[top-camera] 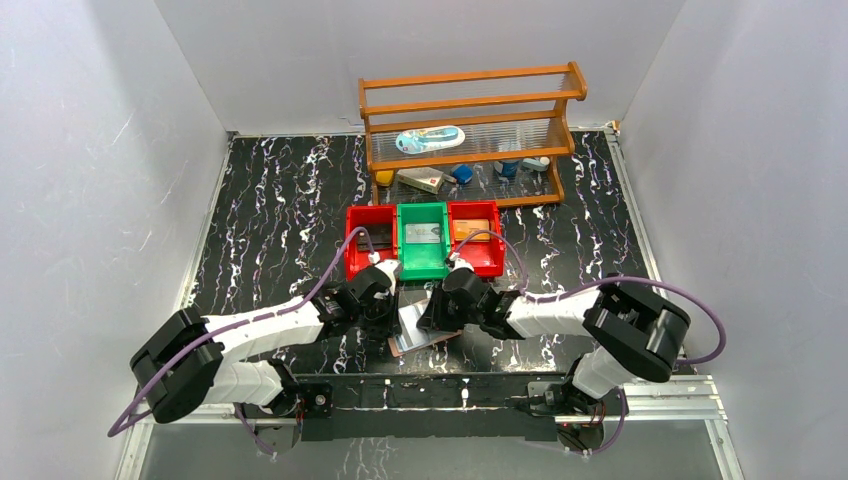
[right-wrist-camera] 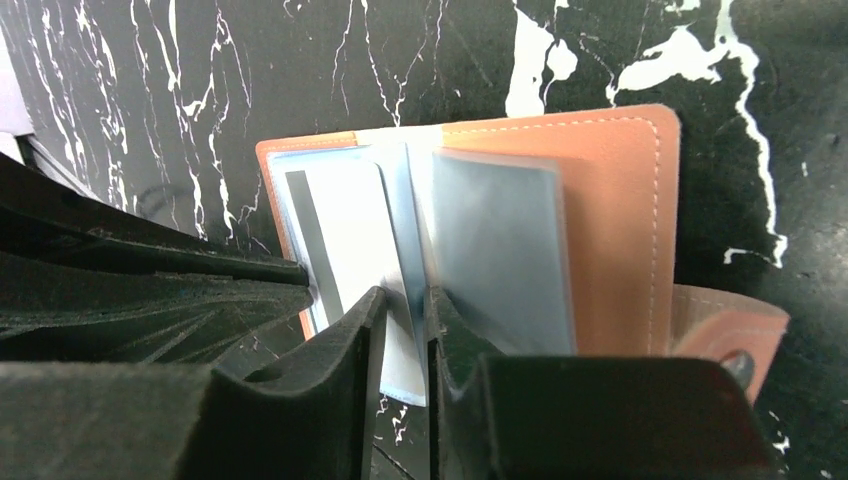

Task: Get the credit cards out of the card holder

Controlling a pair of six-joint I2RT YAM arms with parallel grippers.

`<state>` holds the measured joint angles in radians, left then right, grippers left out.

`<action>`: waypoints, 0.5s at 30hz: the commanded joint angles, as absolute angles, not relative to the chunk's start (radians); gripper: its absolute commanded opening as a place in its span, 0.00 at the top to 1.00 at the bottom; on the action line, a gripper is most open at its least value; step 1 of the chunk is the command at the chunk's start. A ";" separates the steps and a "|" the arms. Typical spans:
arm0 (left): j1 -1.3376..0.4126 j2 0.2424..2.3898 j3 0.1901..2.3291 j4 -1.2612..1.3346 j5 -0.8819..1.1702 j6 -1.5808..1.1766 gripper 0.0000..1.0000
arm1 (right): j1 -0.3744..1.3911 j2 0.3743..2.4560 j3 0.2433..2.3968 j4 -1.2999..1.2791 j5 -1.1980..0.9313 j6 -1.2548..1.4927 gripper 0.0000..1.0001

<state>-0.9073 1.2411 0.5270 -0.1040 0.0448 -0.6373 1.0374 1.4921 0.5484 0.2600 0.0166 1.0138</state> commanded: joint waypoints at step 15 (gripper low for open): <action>-0.915 1.296 0.483 -0.251 -0.024 -0.612 0.93 | 0.997 1.478 0.369 0.617 -0.131 1.124 0.99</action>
